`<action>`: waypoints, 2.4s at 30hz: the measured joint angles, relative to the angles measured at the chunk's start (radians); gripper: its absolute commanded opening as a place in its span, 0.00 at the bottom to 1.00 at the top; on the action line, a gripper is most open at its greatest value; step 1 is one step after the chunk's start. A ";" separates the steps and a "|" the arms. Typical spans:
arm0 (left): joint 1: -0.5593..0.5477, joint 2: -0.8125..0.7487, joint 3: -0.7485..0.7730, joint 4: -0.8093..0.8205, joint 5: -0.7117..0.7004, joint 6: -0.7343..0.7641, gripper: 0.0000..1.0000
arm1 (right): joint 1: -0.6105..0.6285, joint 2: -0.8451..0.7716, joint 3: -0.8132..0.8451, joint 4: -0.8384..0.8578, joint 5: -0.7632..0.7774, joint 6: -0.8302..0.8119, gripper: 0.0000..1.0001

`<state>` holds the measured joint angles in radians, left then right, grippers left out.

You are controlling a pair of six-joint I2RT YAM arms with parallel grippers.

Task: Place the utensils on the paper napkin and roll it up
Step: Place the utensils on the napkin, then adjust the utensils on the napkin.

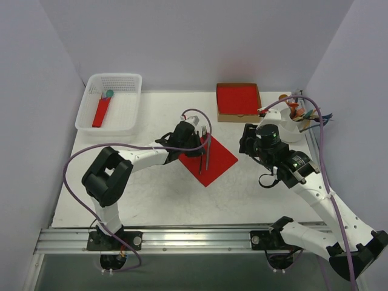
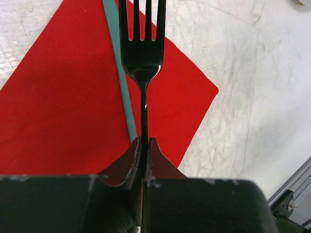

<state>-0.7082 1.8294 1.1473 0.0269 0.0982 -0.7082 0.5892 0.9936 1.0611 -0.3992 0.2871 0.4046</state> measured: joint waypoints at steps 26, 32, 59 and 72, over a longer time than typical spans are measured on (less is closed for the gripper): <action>-0.038 0.209 0.232 -0.174 -0.109 -0.013 0.16 | -0.075 -0.064 -0.029 0.036 -0.090 -0.035 0.45; -0.039 0.215 0.248 -0.196 -0.126 -0.013 0.21 | -0.086 -0.076 -0.038 0.036 -0.109 -0.040 0.44; 0.009 0.077 0.153 -0.209 -0.113 -0.003 0.23 | -0.119 0.069 -0.163 0.134 -0.325 -0.047 0.34; 0.072 0.029 -0.001 -0.163 -0.059 0.063 0.02 | -0.014 0.509 -0.154 0.383 -0.377 -0.001 0.31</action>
<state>-0.6361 1.8580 1.1465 -0.1356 0.0395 -0.6453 0.5755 1.5024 0.9066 -0.0162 -0.0902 0.4034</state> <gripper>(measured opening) 0.033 0.322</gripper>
